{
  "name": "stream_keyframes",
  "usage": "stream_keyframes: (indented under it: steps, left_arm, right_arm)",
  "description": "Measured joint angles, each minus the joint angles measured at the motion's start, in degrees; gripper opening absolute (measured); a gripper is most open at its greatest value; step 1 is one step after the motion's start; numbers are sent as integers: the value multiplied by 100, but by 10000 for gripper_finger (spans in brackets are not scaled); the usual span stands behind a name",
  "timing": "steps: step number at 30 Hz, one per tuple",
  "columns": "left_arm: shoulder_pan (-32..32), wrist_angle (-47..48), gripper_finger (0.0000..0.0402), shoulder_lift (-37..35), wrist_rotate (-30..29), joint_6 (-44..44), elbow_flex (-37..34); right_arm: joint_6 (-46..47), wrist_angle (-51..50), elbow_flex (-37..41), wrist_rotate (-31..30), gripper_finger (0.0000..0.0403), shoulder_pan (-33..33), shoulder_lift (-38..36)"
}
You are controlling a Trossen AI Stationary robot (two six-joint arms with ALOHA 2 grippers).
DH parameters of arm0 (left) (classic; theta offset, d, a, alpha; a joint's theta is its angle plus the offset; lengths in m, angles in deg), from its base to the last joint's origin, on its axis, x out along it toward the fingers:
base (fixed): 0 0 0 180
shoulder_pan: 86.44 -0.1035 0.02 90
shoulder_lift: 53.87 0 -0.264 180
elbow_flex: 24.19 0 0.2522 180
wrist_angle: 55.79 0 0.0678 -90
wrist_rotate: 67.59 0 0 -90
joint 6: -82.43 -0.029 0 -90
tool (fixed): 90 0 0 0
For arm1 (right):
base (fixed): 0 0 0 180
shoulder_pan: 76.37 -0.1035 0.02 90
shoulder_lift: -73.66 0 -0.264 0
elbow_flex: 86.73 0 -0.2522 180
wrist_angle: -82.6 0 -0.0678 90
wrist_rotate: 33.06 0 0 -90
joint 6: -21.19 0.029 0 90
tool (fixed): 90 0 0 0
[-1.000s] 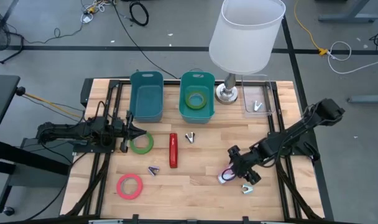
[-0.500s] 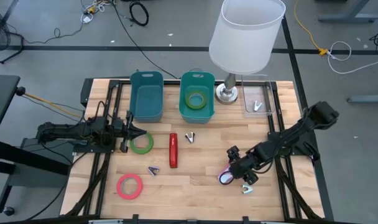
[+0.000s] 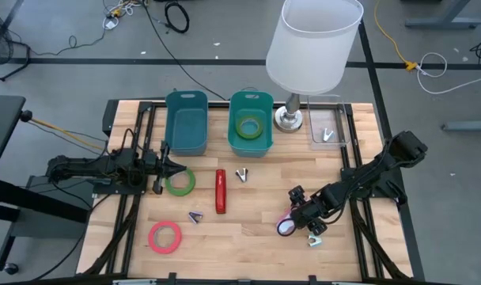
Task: Pick and place Stapler, Stapler remover, tape
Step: Put the pink stapler into the blue bin
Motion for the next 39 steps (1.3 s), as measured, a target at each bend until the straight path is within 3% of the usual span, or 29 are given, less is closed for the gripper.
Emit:
stream_keyframes:
  steps: [11, 25, 29, 39]
  left_arm:
    - [2, 0, 3, 0, 1, 1, 0]
    - [2, 0, 3, 0, 2, 0, 0]
    - [1, 0, 3, 0, 2, 2, 0]
    - [1, 0, 3, 0, 1, 2, 0]
  right_arm:
    - [-7, -17, -15, -8, 317, 2, 0]
    - [-50, -23, -679, -180, 314, 4, 13]
    - [-51, -56, -912, -478, 314, 10, 11]
    - [411, -255, -1690, -533, 314, 428, 11]
